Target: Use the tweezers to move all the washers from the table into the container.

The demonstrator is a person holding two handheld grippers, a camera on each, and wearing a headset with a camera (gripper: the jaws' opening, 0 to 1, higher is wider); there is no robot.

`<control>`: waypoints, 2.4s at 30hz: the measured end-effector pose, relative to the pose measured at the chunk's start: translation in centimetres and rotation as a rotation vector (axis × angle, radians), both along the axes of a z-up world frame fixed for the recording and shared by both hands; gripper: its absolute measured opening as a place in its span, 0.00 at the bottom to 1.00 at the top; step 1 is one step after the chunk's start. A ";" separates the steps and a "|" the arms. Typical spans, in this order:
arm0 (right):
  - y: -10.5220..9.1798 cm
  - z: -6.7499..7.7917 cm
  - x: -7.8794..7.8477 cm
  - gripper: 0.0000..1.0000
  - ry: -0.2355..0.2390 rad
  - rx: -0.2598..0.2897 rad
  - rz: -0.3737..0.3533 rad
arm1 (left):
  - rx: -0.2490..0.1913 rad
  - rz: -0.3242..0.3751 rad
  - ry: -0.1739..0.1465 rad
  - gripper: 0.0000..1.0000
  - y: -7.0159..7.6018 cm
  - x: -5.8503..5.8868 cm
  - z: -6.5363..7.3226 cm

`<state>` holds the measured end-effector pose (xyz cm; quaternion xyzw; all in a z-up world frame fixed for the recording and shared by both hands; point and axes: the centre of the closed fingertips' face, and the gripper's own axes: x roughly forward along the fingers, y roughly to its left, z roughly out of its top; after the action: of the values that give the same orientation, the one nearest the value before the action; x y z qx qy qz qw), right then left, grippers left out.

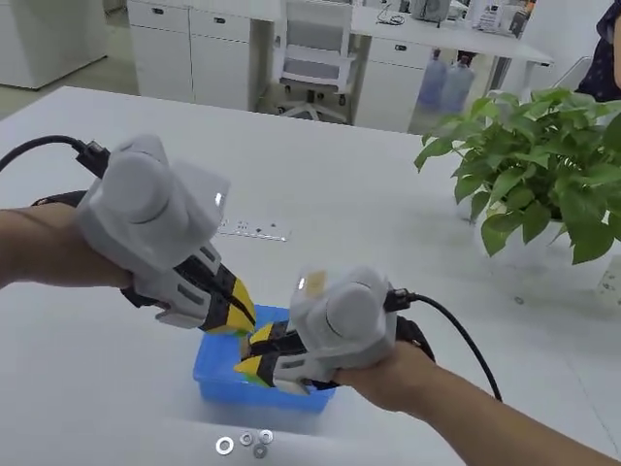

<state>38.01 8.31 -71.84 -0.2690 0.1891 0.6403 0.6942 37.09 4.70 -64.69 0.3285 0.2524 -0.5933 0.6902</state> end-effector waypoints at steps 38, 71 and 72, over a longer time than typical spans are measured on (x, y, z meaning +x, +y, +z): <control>0.6 -4.6 -4.9 0.12 0.077 -0.027 0.033 | 0.022 0.016 0.090 0.05 0.9 -4.2 -4.7; 0.6 -6.8 -5.2 0.15 0.089 -0.060 0.049 | 0.008 0.030 0.124 0.05 0.8 -3.9 -6.4; 0.5 -6.9 -5.3 0.16 0.088 -0.060 0.049 | 0.007 0.034 0.125 0.05 0.8 -3.8 -6.3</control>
<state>32.76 8.81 -78.69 -0.2657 0.2318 0.6625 0.6609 33.27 5.49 -71.03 0.2888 0.3025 -0.6000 0.6819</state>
